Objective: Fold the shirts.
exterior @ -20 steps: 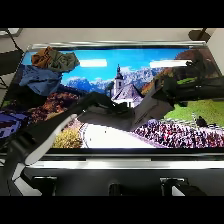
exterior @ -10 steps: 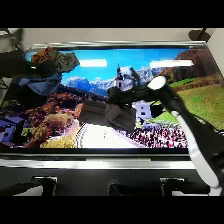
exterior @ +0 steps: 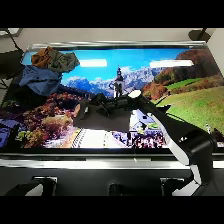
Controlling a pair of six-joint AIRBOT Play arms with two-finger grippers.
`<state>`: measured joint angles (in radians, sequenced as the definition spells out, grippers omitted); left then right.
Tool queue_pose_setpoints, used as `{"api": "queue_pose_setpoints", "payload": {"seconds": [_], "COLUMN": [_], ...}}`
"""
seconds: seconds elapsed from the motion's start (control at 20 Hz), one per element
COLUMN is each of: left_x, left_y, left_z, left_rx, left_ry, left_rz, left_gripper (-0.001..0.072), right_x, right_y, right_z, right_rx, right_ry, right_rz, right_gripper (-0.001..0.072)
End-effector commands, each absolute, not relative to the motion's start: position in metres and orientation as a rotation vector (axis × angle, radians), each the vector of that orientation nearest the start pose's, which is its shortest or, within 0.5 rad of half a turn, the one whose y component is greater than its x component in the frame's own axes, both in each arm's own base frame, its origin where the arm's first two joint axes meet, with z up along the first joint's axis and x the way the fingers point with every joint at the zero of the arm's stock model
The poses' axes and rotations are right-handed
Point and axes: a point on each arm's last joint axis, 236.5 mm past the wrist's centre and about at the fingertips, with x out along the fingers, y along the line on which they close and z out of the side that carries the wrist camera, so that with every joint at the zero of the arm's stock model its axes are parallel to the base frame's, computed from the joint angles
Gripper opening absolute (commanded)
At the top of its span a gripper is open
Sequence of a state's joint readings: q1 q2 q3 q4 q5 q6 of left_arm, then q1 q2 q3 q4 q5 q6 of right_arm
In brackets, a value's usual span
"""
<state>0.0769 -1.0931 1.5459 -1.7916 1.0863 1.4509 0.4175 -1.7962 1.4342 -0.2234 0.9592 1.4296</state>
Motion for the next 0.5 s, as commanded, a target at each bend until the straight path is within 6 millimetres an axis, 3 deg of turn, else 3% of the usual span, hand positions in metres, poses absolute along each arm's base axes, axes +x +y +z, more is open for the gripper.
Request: {"api": "queue_pose_setpoints", "payload": {"seconds": [0.0, 0.1, 0.15, 0.25, 0.3, 0.35, 0.45], "left_x": [0.423, 0.423, 0.423, 0.425, 0.425, 0.426, 0.426], "left_y": [-0.013, -0.013, -0.013, -0.012, -0.012, -0.012, -0.012], "left_z": [0.242, 0.235, 0.235, 0.238, 0.238, 0.238, 0.238], "left_rx": [-0.305, -0.306, -0.306, -0.307, -0.307, -0.307, -0.308], "left_ry": [0.672, 0.685, 0.684, 0.671, 0.668, 0.668, 0.668], "left_rz": [-0.038, -0.037, -0.036, -0.035, -0.036, -0.035, -0.036], "left_gripper": [0.0026, 0.0026, 0.0026, 0.0026, 0.0026, 0.0026, 0.0026], "right_x": [0.435, 0.447, 0.442, 0.412, 0.39, 0.373, 0.363], "right_y": [0.336, 0.273, 0.236, 0.16, 0.133, 0.123, 0.145], "right_z": [0.04, 0.034, 0.021, -0.024, -0.046, -0.061, -0.073], "right_rx": [0.939, 0.841, 0.756, 0.572, 0.478, 0.444, 0.54], "right_ry": [1.274, 1.283, 1.333, 1.529, 1.626, 1.687, 1.69], "right_rz": [0.769, 0.645, 0.56, 0.334, 0.245, 0.209, 0.283], "right_gripper": [0.0688, 0.0687, 0.0686, 0.0665, 0.0662, 0.0647, 0.063]}}
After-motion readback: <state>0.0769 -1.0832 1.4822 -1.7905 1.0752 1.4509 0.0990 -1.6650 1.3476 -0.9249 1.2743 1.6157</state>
